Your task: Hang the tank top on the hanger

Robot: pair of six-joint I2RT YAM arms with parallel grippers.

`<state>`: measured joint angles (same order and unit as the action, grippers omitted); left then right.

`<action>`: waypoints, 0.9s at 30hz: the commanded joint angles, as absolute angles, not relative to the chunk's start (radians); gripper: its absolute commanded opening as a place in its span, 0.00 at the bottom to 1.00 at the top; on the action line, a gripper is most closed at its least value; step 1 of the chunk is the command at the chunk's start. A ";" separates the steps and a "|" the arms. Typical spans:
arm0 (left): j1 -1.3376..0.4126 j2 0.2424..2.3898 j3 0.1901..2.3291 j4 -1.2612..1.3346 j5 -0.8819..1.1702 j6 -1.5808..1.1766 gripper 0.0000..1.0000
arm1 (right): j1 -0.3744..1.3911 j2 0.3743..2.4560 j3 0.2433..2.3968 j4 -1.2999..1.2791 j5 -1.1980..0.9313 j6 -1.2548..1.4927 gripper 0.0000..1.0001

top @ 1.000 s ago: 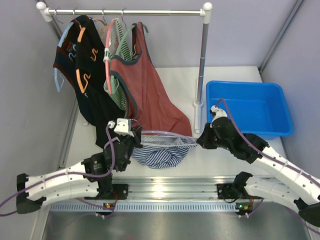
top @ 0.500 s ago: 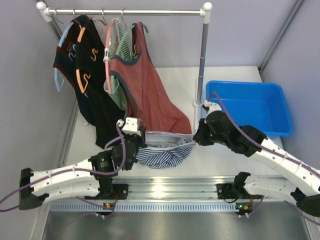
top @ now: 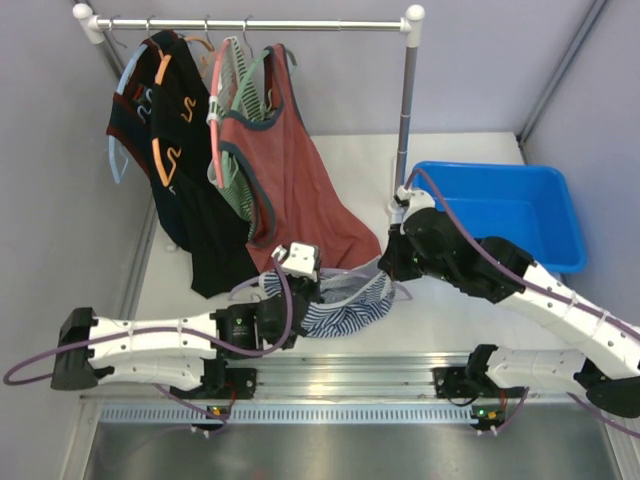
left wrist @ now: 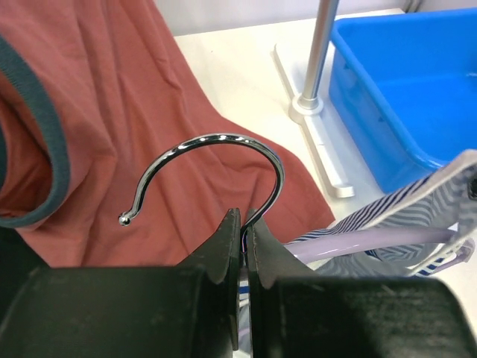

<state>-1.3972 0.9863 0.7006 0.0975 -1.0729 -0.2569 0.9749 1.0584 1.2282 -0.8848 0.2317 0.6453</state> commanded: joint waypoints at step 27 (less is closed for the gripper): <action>-1.417 1.086 1.267 -0.151 -0.925 -0.135 0.00 | 1.006 0.953 1.606 -0.865 0.080 0.270 0.64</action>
